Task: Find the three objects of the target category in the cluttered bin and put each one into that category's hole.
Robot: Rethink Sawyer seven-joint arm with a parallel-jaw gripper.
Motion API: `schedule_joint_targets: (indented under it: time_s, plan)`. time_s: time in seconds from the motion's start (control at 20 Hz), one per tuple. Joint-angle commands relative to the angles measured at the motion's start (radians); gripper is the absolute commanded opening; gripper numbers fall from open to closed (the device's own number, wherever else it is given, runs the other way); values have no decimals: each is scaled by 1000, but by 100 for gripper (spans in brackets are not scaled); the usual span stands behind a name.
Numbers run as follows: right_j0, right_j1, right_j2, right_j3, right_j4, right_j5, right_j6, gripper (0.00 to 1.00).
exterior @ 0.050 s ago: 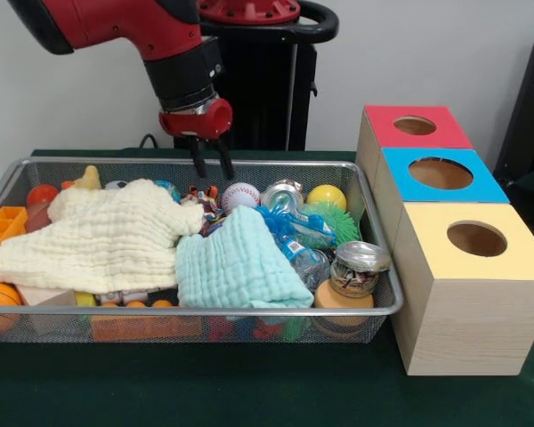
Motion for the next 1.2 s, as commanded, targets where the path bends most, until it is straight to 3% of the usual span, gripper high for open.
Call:
schedule_joint_targets:
  time_s: [0.05,0.4,0.85,1.0,1.2]
  plan:
    - [139,-203,-32,-147,-128,93,-189,100]
    - [263,-225,-122,-153,-156,45,-42,100]
    - [516,-172,-401,-209,-297,-155,229,100]
    - [542,-155,-455,-224,-283,-213,204,100]
    - [500,-139,-442,-221,-225,-223,91,100]
